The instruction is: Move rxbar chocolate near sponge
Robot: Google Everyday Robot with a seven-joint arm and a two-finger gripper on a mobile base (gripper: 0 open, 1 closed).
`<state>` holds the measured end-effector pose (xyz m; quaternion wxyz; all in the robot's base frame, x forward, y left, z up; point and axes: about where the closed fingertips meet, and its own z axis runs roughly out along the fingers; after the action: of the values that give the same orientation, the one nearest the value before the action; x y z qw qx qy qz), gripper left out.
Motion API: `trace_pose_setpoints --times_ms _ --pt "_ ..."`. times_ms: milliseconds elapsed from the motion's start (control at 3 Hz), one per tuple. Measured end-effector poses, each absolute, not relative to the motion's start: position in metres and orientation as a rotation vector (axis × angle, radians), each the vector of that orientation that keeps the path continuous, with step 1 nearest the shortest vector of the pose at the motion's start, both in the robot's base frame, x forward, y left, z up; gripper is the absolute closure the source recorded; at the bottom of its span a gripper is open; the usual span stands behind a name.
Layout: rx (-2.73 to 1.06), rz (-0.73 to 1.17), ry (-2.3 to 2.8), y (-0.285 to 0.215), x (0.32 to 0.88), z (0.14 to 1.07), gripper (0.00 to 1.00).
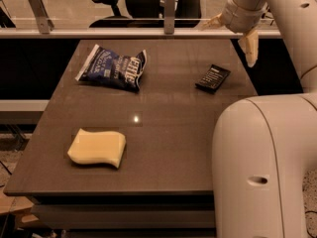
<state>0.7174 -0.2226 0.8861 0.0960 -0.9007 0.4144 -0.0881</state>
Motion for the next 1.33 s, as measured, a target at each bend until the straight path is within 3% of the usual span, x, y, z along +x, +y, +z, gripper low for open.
trace_pose_setpoints --times_ms 333,1333 --pt "-2.608 -0.342 1.308 -0.233 0.722 0.905 0.00" --pt "-2.602 -0.227 1.342 -0.227 0.719 0.887 0.00"
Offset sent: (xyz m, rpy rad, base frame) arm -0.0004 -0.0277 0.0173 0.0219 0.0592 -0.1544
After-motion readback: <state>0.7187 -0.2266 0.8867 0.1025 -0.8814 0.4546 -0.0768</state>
